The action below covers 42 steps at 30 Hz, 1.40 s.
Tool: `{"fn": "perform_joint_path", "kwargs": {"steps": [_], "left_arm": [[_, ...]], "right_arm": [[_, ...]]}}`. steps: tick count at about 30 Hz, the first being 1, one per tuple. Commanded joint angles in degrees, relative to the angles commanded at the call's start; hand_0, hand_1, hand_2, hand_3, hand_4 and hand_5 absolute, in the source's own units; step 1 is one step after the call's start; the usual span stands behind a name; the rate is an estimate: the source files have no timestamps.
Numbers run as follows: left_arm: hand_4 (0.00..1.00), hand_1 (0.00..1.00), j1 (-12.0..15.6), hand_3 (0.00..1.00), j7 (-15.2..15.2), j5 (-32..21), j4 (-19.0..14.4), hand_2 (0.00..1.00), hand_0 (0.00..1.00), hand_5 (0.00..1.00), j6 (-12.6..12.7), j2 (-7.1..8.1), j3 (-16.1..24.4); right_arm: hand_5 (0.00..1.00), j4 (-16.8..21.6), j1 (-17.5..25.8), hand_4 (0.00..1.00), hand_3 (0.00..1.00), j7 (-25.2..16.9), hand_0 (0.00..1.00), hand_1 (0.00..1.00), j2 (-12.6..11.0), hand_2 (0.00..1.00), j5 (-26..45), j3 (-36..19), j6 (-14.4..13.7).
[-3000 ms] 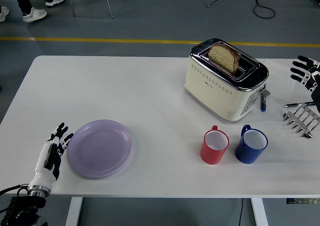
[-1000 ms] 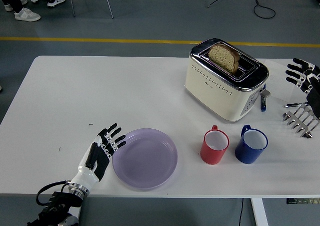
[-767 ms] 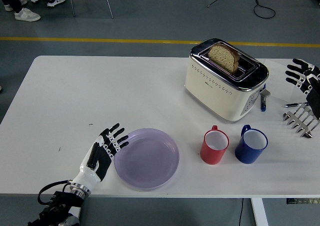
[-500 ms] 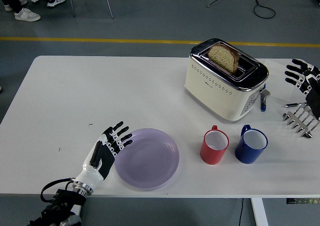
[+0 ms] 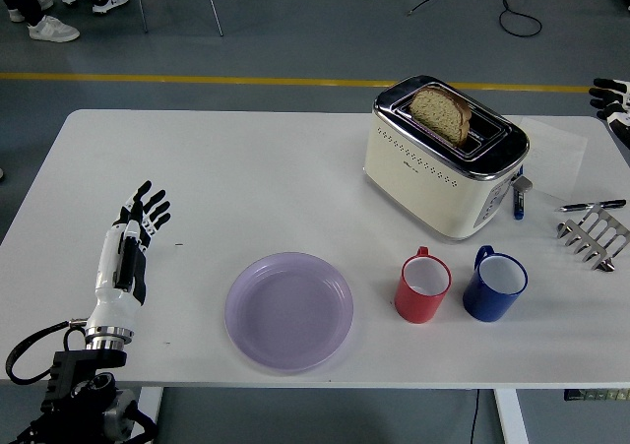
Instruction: Push plate across desktop,pick up the break from the machine,place the break in the plate
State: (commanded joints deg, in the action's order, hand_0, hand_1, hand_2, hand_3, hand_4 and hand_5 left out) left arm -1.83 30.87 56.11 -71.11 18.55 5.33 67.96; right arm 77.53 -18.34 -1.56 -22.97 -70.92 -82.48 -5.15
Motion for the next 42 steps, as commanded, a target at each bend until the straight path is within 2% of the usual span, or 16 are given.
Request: {"fn": "perform_joint_path", "kwargs": {"steps": [1, 2, 3, 7, 8, 11, 12, 14, 17, 20, 25, 26, 31, 32, 39, 42], "left_arm": [[0.535, 0.892, 0.3, 0.919, -0.4, 0.3, 0.0, 0.942, 0.868, 0.998, 0.0, 0.1, 1.1], [0.539, 0.895, 0.5, 0.917, -0.7, 0.4, 0.0, 0.942, 0.866, 0.998, 0.1, 0.16, 1.8], [0.539, 0.895, 0.6, 0.917, -0.9, 0.4, 0.0, 0.942, 0.866, 0.998, 0.1, 0.18, 2.1], [0.539, 0.895, 1.8, 0.917, -1.5, 0.7, 0.0, 0.942, 0.866, 0.998, 0.3, 0.74, 4.7], [0.536, 0.89, 1.9, 0.913, -1.6, 0.8, 0.0, 0.94, 0.857, 0.998, 0.3, 0.79, 4.9], [0.536, 0.89, 2.0, 0.913, -2.1, 0.9, -0.1, 0.94, 0.857, 0.998, 0.3, 1.14, 5.9], [0.536, 0.89, 2.0, 0.913, -2.2, 0.9, -0.1, 0.94, 0.857, 0.998, 0.3, 1.15, 5.9], [0.54, 0.888, 1.9, 0.91, -2.5, 1.0, -0.1, 0.94, 0.854, 0.998, 0.2, 1.15, 6.1], [0.54, 0.888, 2.0, 0.91, -2.6, 1.0, -0.1, 0.94, 0.854, 0.998, 0.1, 1.05, 6.1], [0.535, 0.886, 2.1, 0.908, -2.7, 0.9, 0.1, 0.939, 0.855, 0.998, 0.1, 0.94, 6.0], [0.535, 0.886, 2.1, 0.908, -2.9, 0.7, 0.3, 0.939, 0.855, 0.998, 0.1, 1.01, 5.5], [0.531, 0.885, 2.1, 0.907, -2.9, 0.7, 0.4, 0.939, 0.855, 0.998, 0.1, 1.01, 5.5], [0.531, 0.885, 1.8, 0.907, -2.9, 0.7, 0.4, 0.939, 0.855, 0.998, 0.1, 1.03, 5.5], [0.527, 0.885, 1.8, 0.905, -2.9, 0.7, 0.4, 0.94, 0.854, 0.998, 0.1, 1.07, 5.5], [0.529, 0.884, 1.0, 0.905, -3.0, 0.4, 0.4, 0.938, 0.851, 0.998, 0.0, 1.16, 5.7], [0.529, 0.884, 0.7, 0.905, -3.0, 0.3, 0.4, 0.938, 0.851, 0.998, 0.0, 1.08, 5.6]], "right_arm": [[0.459, -0.8, -1.6, 0.587, 0.814, 0.6, 0.874, 0.818, -0.7, 0.812, -2.0, 1.5, -0.5], [0.388, -1.4, -3.1, 0.695, 0.86, 1.1, 0.912, 0.842, -1.2, 0.875, -4.2, 2.9, -0.8], [0.388, -1.6, -3.9, 0.695, 0.86, 1.3, 0.912, 0.842, -1.4, 0.875, -5.7, 3.6, -0.9], [0.388, -6.7, -12.1, 0.695, 0.86, 4.3, 0.912, 0.842, -2.8, 0.875, -14.8, 11.3, -1.4], [0.339, -7.5, -14.2, 0.779, 0.936, 4.7, 0.956, 0.894, -2.9, 0.936, -17.1, 12.8, -1.4], [0.339, -12.6, -21.0, 0.779, 0.936, 6.8, 0.956, 0.894, -2.4, 0.936, -23.0, 18.5, -0.3], [0.339, -13.1, -22.2, 0.779, 0.936, 6.9, 0.956, 0.894, -2.4, 0.936, -23.4, 19.1, -0.2], [0.313, -17.4, -27.0, 0.816, 0.952, 8.2, 0.977, 0.921, -0.9, 0.942, -24.7, 22.6, 2.1], [0.313, -22.0, -32.3, 0.816, 0.952, 8.8, 0.977, 0.921, 0.9, 0.942, -24.4, 25.9, 4.4], [0.313, -27.2, -36.8, 0.826, 0.94, 8.8, 0.981, 0.917, 3.2, 0.935, -22.8, 28.8, 5.5], [0.313, -33.8, -41.2, 0.826, 0.94, 8.4, 0.981, 0.917, 6.6, 0.935, -19.3, 32.5, 7.3], [0.326, -34.3, -41.5, 0.845, 0.914, 8.4, 0.962, 0.887, 6.8, 0.904, -19.2, 32.7, 7.4], [0.326, -38.5, -44.1, 0.845, 0.914, 8.3, 0.962, 0.887, 9.7, 0.904, -17.1, 34.8, 8.5], [0.343, -39.2, -44.6, 0.84, 0.88, 8.3, 0.945, 0.853, 10.1, 0.871, -16.8, 35.2, 8.6], [0.356, -45.6, -47.7, 0.839, 0.872, 8.7, 0.926, 0.841, 13.8, 0.848, -14.8, 39.5, 9.4], [0.356, -47.5, -48.2, 0.839, 0.872, 8.8, 0.926, 0.841, 14.7, 0.848, -14.6, 40.7, 9.5]]}}
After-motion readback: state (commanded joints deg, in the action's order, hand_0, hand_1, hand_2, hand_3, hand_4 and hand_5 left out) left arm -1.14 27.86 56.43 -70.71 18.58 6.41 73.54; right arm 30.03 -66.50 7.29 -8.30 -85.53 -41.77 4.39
